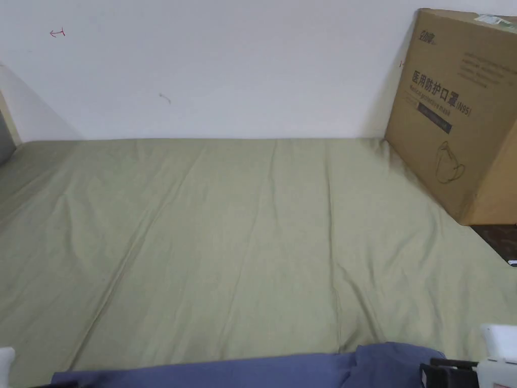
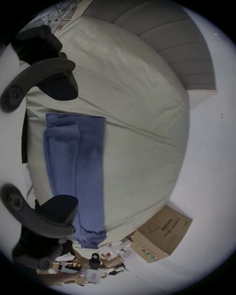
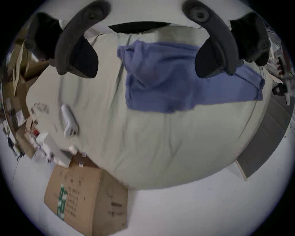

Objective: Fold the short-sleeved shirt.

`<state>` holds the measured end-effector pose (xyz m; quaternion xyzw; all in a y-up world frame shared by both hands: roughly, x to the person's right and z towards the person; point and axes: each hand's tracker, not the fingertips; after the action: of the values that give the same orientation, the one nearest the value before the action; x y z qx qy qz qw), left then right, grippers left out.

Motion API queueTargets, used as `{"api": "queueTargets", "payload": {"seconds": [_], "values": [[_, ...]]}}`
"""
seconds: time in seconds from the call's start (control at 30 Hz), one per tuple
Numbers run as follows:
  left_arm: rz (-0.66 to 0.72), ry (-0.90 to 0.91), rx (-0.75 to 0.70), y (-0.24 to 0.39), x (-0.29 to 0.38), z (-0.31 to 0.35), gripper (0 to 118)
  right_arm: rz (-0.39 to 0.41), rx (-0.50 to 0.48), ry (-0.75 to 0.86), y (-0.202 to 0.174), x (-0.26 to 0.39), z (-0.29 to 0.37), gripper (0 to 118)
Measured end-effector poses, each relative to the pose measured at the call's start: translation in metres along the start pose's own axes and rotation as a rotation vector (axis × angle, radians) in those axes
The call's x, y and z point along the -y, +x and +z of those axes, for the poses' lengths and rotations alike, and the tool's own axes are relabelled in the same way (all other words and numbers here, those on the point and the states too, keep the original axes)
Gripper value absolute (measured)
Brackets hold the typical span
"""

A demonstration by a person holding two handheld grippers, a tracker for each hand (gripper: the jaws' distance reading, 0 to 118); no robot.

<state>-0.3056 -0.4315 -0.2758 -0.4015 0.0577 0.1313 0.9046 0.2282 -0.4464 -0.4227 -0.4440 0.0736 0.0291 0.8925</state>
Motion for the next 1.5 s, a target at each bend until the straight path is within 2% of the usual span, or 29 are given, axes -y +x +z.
{"api": "queueTargets", "payload": {"seconds": [0.07, 0.13, 0.2, 0.23, 0.27, 0.3, 0.33, 0.37, 0.43, 0.5, 0.67, 0.8, 0.87, 0.93, 1.03, 1.1, 1.17, 1.2, 1.23, 1.3, 1.33, 1.37, 1.43, 1.5], "values": [[-0.038, 0.062, -0.062, 0.022, -0.009, 0.006, 118, 0.021, 0.031, 0.043, -0.019, -0.013, 0.011, 118], [-0.044, 0.089, -0.084, 0.045, -0.019, 0.008, 116, 0.049, 0.018, 0.139, -0.041, -0.022, 0.021, 118], [-0.045, 0.123, -0.058, 0.059, -0.024, 0.004, 103, 0.072, 0.010, 0.173, -0.059, -0.030, 0.021, 117], [-0.054, 0.147, -0.036, 0.068, -0.027, 0.002, 89, 0.075, 0.005, 0.161, -0.069, -0.032, 0.019, 114], [-0.063, 0.150, -0.033, 0.077, -0.029, 0.000, 54, 0.082, -0.025, 0.151, -0.076, -0.035, 0.016, 101], [-0.076, 0.150, -0.042, 0.087, -0.031, -0.004, 24, 0.080, -0.050, 0.148, -0.083, -0.036, 0.014, 78], [-0.107, 0.141, -0.064, 0.098, -0.031, -0.010, 0, 0.078, -0.062, 0.162, -0.090, -0.036, 0.013, 38], [-0.125, 0.142, -0.074, 0.106, -0.030, -0.015, 1, 0.080, -0.048, 0.169, -0.100, -0.036, 0.012, 0], [-0.155, 0.177, -0.075, 0.120, -0.026, -0.018, 0, 0.129, 0.034, 0.153, -0.114, -0.034, 0.003, 0], [-0.172, 0.193, -0.103, 0.136, -0.022, -0.021, 0, 0.131, -0.023, 0.129, -0.122, -0.035, -0.002, 0], [-0.142, 0.179, -0.114, 0.147, -0.022, -0.031, 0, 0.138, -0.007, 0.134, -0.136, -0.033, -0.004, 0], [-0.100, 0.153, -0.068, 0.126, -0.026, -0.031, 0, 0.155, -0.024, 0.124, -0.139, -0.036, -0.004, 0], [-0.026, 0.133, 0.055, 0.091, -0.032, -0.029, 0, 0.160, -0.035, 0.125, -0.137, -0.034, -0.004, 0], [0.106, 0.067, 0.325, 0.030, -0.041, -0.029, 0, 0.165, -0.038, 0.115, -0.133, -0.035, -0.001, 0], [0.271, -0.128, 0.656, -0.062, -0.047, -0.043, 1, 0.056, -0.129, 0.089, -0.119, -0.037, 0.007, 0], [0.318, -0.217, 0.693, -0.106, -0.039, -0.051, 1, 0.047, -0.129, 0.079, -0.114, -0.038, 0.011, 0], [0.332, -0.236, 0.644, -0.132, -0.026, -0.053, 1, 0.055, -0.120, 0.070, -0.115, -0.040, 0.012, 0], [0.350, -0.217, 0.626, -0.147, -0.020, -0.056, 5, 0.055, -0.118, 0.068, -0.116, -0.040, 0.012, 0], [0.401, -0.201, 0.647, -0.164, -0.013, -0.059, 20, 0.041, -0.123, 0.065, -0.114, -0.041, 0.012, 0], [0.503, -0.181, 0.663, -0.195, -0.002, -0.070, 93, 0.005, -0.133, 0.049, -0.113, -0.043, 0.011, 0], [0.536, -0.187, 0.649, -0.203, 0.002, -0.075, 115, -0.004, -0.136, 0.033, -0.113, -0.044, 0.009, 0], [0.538, -0.197, 0.636, -0.207, 0.005, -0.080, 118, -0.015, -0.138, 0.020, -0.113, -0.045, 0.007, 0], [0.535, -0.166, 0.666, -0.203, 0.012, -0.081, 118, -0.030, -0.140, 0.003, -0.116, -0.046, 0.006, 0], [0.539, -0.215, 0.707, -0.199, 0.018, -0.094, 118, -0.032, -0.132, -0.018, -0.119, -0.046, 0.003, 0]]}}
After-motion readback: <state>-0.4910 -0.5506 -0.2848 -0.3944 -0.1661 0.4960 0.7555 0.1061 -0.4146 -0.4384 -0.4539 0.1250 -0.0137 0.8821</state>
